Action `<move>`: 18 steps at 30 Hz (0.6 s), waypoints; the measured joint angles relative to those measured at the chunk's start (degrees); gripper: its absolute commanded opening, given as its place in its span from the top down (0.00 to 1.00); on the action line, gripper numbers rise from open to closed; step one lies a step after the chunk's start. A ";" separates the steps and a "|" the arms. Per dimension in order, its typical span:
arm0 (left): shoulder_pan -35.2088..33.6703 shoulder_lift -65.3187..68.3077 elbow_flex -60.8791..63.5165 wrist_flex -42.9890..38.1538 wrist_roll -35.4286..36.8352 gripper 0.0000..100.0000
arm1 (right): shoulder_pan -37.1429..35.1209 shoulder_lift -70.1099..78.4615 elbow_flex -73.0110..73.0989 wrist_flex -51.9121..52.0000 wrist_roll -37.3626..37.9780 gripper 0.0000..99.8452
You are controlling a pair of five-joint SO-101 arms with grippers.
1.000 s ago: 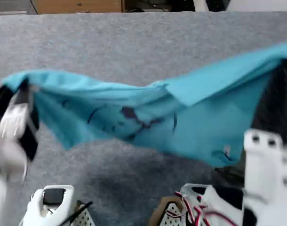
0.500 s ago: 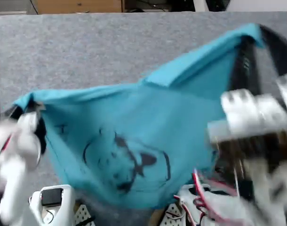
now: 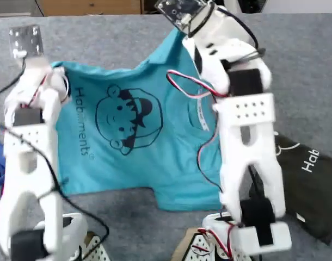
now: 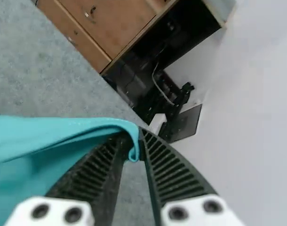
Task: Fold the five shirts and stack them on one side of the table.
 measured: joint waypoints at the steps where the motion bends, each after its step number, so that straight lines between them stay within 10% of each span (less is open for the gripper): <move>1: 0.00 3.08 -2.37 -0.79 0.00 0.98 | 0.00 1.49 0.00 -2.81 0.00 1.00; 10: -1.32 24.26 -22.51 -1.76 2.20 0.98 | 2.81 18.29 -10.81 -13.36 -6.68 1.00; 18: -3.25 30.07 -28.84 7.91 6.51 0.98 | 3.25 23.30 -23.38 7.03 -7.74 1.00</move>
